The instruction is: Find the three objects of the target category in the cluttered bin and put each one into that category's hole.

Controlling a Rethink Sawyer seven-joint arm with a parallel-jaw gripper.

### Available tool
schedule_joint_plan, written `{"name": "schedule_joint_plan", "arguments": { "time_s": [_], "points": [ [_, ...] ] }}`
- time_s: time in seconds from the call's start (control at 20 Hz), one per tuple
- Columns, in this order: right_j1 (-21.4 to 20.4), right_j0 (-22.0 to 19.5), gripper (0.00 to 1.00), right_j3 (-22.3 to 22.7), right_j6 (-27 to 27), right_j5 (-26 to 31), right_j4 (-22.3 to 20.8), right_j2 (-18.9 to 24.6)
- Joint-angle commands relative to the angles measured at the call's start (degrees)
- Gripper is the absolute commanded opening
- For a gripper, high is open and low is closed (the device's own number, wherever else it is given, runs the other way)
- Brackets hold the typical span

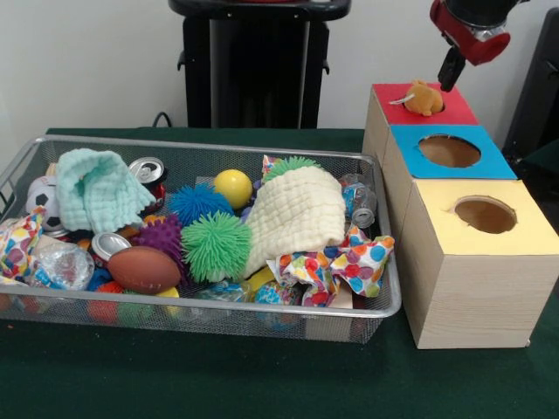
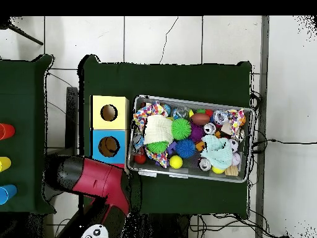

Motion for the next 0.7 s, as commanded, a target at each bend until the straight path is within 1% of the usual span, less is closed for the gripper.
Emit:
{"name": "schedule_joint_plan", "arguments": {
  "time_s": [0.05, 0.3, 0.5, 0.7],
  "points": [
    [2.56, -0.84, 0.0, -2.32, 11.74, -6.08, -0.87, 1.66],
    [4.8, -0.19, 0.0, -0.01, 11.66, -12.21, -0.14, 3.21],
    [7.13, 0.72, 0.0, 0.44, 12.18, -12.98, -1.22, 2.46],
    [9.54, 0.4, 0.0, 1.71, 11.29, -16.83, -1.18, 2.84]
  ]
}}
